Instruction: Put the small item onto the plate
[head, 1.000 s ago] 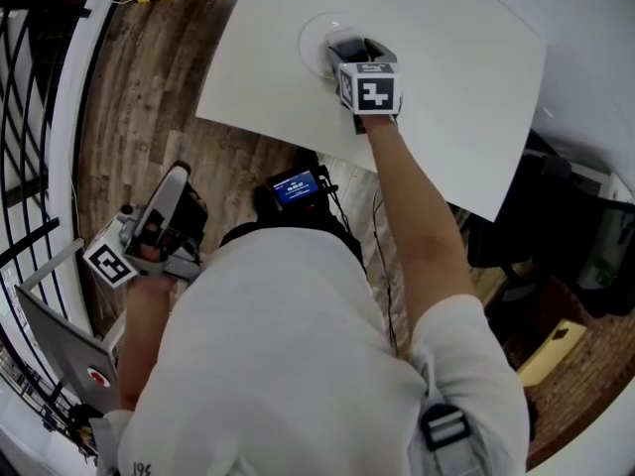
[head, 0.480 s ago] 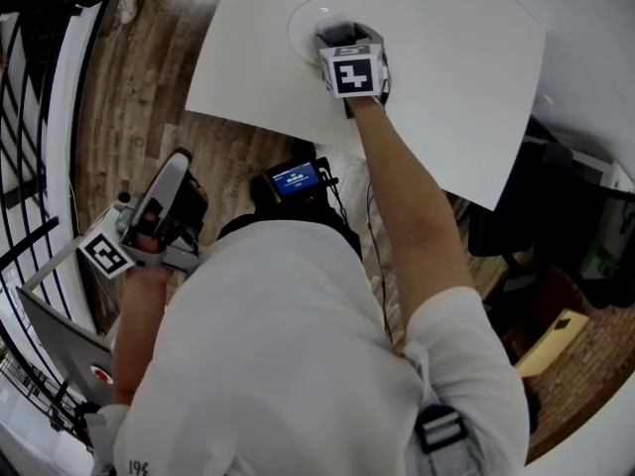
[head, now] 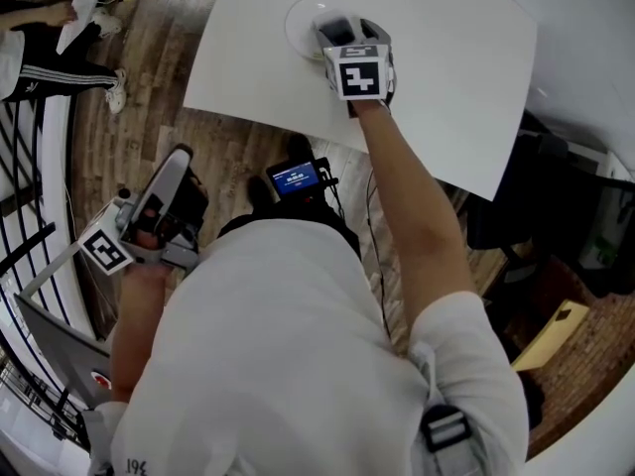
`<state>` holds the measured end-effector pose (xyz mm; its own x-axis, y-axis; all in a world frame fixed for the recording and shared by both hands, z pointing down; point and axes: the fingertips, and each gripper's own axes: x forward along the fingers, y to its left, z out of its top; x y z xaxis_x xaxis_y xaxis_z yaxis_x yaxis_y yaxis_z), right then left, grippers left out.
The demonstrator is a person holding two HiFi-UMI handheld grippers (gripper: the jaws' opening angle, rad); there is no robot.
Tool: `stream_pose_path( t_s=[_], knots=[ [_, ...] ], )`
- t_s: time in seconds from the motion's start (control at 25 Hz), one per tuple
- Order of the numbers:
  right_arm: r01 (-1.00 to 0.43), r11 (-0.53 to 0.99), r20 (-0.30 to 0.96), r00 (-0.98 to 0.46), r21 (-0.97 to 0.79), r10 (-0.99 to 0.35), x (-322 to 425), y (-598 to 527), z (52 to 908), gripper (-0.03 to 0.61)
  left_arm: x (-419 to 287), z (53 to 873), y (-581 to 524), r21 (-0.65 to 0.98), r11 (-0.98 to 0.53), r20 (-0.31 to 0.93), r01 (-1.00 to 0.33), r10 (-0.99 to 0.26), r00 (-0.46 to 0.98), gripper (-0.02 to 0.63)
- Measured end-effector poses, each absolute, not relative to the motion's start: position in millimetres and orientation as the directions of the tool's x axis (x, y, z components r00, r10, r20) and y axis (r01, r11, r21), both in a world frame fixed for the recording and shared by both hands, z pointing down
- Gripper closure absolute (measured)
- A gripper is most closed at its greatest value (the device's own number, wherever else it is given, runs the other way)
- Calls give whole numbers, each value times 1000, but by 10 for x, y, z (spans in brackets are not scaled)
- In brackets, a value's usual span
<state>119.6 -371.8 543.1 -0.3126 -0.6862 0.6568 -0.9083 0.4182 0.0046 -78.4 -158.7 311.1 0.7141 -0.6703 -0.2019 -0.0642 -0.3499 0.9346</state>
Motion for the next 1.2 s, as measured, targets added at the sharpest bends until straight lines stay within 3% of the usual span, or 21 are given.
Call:
stream_pose_path(
  t_s=[0.4, 0.8, 0.84, 1.2],
  knots=[
    [-933, 359, 581, -312, -37, -751, 1305, -3352, 4963, 261, -867, 3071, -1357, 926, -376, -244, -20, -640, 729, 607],
    [-917, 305, 459, -394, -258, -796, 1253, -2549, 4285, 269, -885, 2976, -976, 912, -410, -286, 27, -587, 757, 607],
    [-910, 303, 444, -405, -284, -799, 1231, -2445, 4212, 311, -893, 2962, -927, 910, -414, -291, 32, -581, 760, 607],
    [-863, 280, 335, -435, -421, -836, 1097, -1759, 3664, 471, -950, 2865, -699, 889, -454, -332, 67, -536, 777, 607]
  ],
)
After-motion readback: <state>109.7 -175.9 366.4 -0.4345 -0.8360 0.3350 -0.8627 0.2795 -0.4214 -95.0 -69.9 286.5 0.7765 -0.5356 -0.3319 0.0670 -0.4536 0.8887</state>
